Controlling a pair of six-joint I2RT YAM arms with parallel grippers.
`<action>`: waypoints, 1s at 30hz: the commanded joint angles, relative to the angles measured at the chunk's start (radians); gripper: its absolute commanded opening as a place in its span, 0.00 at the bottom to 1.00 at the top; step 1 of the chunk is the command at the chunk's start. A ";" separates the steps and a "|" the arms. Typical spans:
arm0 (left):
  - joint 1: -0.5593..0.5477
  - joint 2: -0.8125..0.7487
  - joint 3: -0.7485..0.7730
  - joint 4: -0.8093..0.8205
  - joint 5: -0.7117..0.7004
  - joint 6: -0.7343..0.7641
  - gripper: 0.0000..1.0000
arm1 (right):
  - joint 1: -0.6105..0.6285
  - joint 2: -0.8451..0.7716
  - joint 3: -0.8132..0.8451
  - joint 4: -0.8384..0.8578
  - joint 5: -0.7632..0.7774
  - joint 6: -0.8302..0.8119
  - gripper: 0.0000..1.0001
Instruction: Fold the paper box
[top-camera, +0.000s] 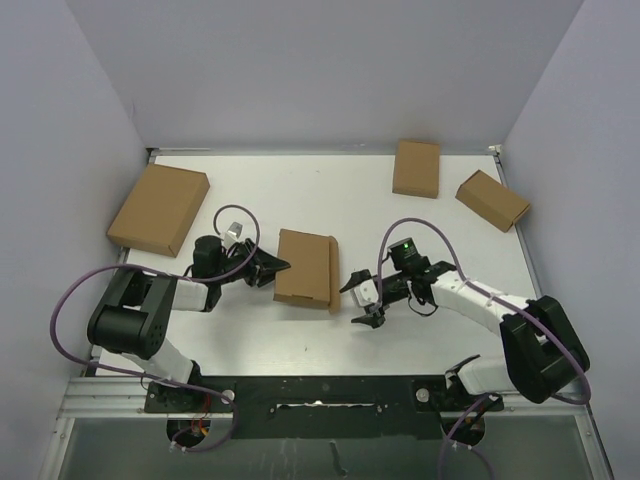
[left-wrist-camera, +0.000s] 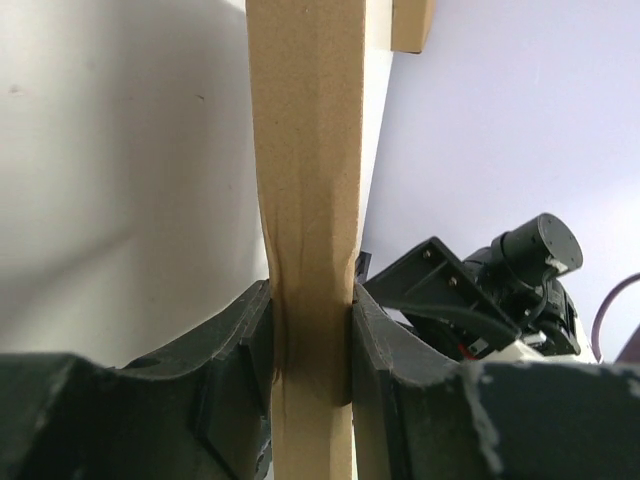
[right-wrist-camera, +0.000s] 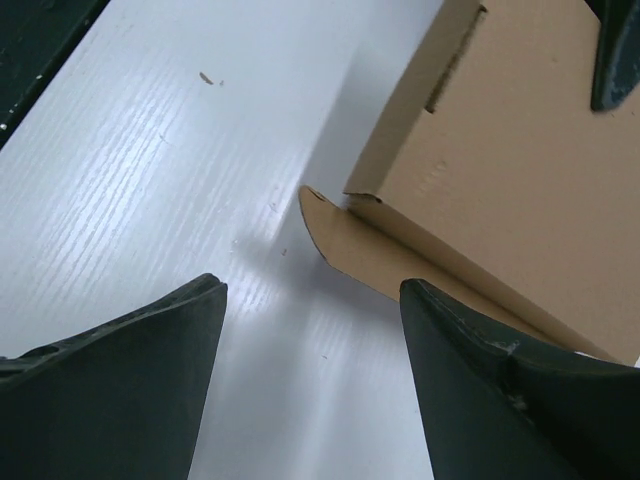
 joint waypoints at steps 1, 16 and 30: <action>0.011 0.033 -0.001 0.049 0.007 0.016 0.27 | 0.052 -0.018 -0.012 0.087 0.055 -0.060 0.69; 0.011 0.075 -0.021 0.125 0.007 -0.013 0.27 | 0.172 0.036 -0.020 0.167 0.155 -0.001 0.53; 0.012 0.097 -0.033 0.185 0.010 -0.043 0.27 | 0.187 0.044 -0.004 0.194 0.178 0.077 0.34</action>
